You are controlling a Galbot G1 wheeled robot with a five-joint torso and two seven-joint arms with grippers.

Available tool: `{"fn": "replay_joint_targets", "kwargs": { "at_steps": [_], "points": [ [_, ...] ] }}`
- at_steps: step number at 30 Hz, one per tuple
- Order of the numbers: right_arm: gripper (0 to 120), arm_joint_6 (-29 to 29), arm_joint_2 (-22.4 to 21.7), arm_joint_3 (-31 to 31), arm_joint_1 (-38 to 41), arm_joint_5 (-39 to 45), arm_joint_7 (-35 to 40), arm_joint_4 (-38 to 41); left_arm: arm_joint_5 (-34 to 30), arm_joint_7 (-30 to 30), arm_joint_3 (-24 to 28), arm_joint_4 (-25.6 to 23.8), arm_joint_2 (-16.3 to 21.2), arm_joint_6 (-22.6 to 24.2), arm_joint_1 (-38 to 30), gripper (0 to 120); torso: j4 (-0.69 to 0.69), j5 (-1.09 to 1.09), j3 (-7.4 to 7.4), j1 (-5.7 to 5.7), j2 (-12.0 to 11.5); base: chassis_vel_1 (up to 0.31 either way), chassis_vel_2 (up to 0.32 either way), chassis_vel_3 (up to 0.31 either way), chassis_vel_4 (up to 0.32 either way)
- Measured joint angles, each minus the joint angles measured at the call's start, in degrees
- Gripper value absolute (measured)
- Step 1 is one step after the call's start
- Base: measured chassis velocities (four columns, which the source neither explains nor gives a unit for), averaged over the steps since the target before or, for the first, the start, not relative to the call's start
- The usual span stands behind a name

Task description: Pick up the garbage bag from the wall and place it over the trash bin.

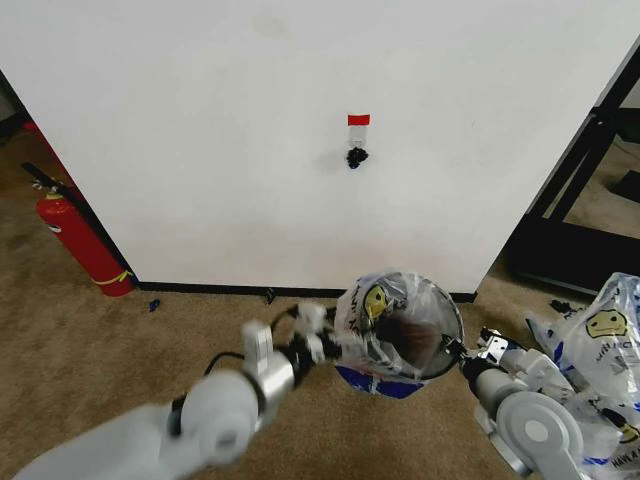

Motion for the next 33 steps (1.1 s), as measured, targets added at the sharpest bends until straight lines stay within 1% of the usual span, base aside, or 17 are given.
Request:
{"fn": "replay_joint_targets", "kwargs": {
  "at_steps": [1,5,8,12,15,18,22,26,28,32,33],
  "points": [
    [0,0.0,0.0,0.0,0.0,0.0,-0.5,-0.4,-1.7,-0.8,-1.5,1.9,-1.1,0.5,-0.1,100,0.00,0.00,0.00,0.00,0.0,0.000,0.000,0.000,0.000],
    [0,0.1,-0.1,0.1,-0.2,0.0,-1.2,-1.3,-4.9,-1.6,-5.3,6.4,-3.3,1.4,0.4,100,0.01,0.00,0.01,0.00,0.0,0.000,0.000,0.000,0.000],
    [0,-0.1,-0.1,0.2,-0.2,0.0,-1.2,-1.4,-6.1,-1.5,-6.3,7.1,-3.4,1.6,1.0,100,0.01,0.00,0.01,0.00,0.0,0.000,0.000,0.000,0.000],
    [0,-0.8,-0.3,0.3,-0.1,0.1,-0.5,-1.4,-7.7,-0.7,-7.2,7.1,-3.0,1.9,2.5,98,0.01,0.00,0.00,0.00,0.0,0.000,0.000,0.000,0.000],
    [0,-0.9,-0.3,0.3,0.1,0.2,-0.2,-1.4,-9.0,-0.1,-7.5,5.9,-2.7,2.6,3.5,100,0.01,0.00,0.00,0.00,0.0,0.000,0.000,0.000,0.000],
    [0,-1.1,-0.4,0.4,0.2,0.4,0.0,-1.3,-9.8,1.6,-7.3,5.3,-2.1,4.2,4.5,100,0.01,0.00,0.00,0.00,0.0,0.000,0.000,0.000,0.000],
    [0,-1.3,-0.5,0.5,0.2,0.7,0.1,-1.1,-10.0,2.7,-6.5,5.3,-2.2,4.9,4.7,100,0.01,0.00,0.00,0.00,0.0,0.000,0.000,0.000,0.000],
    [0,-1.3,-0.5,0.7,0.1,0.8,0.1,-0.7,-9.1,4.5,-4.3,6.1,-2.5,5.0,4.4,95,0.01,0.00,0.00,0.00,0.0,0.000,0.000,0.000,0.000],
    [0,-1.3,-0.5,0.8,0.1,0.9,0.1,-0.6,-8.9,4.7,-4.1,6.3,-2.7,5.0,4.3,94,0.01,0.00,0.00,0.00,0.0,0.000,0.000,0.000,0.000],
    [0,-1.3,-0.5,0.9,-0.1,1.0,0.1,-0.6,-8.3,4.7,-3.7,6.6,-3.1,4.2,4.2,82,0.00,0.00,0.00,0.00,0.0,0.000,0.000,0.000,0.000],
    [0,-1.4,-0.6,1.0,-0.2,1.0,0.1,-0.6,-7.9,4.7,-3.6,6.6,-3.2,3.8,4.3,73,0.00,0.00,0.00,0.00,0.0,0.000,0.000,0.000,0.000]
  ]
}}
